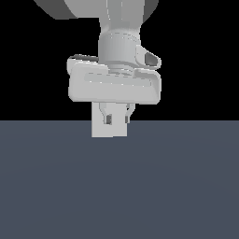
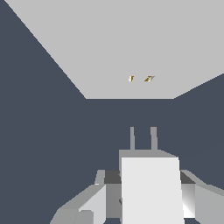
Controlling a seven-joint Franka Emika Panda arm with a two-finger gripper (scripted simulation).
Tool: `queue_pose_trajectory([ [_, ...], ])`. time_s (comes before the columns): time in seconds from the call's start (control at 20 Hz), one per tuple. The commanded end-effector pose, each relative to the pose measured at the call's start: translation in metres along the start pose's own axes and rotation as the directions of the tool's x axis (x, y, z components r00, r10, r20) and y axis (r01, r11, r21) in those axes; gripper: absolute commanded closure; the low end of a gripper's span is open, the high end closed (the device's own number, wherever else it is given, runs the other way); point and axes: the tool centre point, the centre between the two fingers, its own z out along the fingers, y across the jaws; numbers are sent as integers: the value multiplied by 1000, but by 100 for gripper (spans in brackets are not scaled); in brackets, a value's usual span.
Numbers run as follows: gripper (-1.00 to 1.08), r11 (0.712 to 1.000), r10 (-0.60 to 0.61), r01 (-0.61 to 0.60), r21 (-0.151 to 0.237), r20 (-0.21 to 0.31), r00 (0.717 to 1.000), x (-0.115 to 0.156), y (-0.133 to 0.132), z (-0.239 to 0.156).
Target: Plug the charger into the wall socket.
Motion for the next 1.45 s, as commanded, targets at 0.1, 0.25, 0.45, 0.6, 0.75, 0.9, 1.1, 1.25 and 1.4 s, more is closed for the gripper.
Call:
queue_pose_trajectory([
  [0.1,108,1000,0,0,0,1,1000,0,0,0],
  [0.25,108,1000,0,0,0,1,1000,1,0,0],
  [0.45,108,1000,0,0,0,1,1000,7,0,1],
  [0.6,108,1000,0,0,-1,1,1000,15,0,2],
  [0.75,108,1000,0,0,-1,1,1000,27,0,4],
  [0.9,108,1000,0,0,-1,1,1000,38,0,6],
  [1.1,108,1000,0,0,-1,1,1000,47,0,8],
  [1.25,108,1000,0,0,-1,1,1000,50,0,8],
  [1.4,108,1000,0,0,-1,1,1000,50,0,8],
])
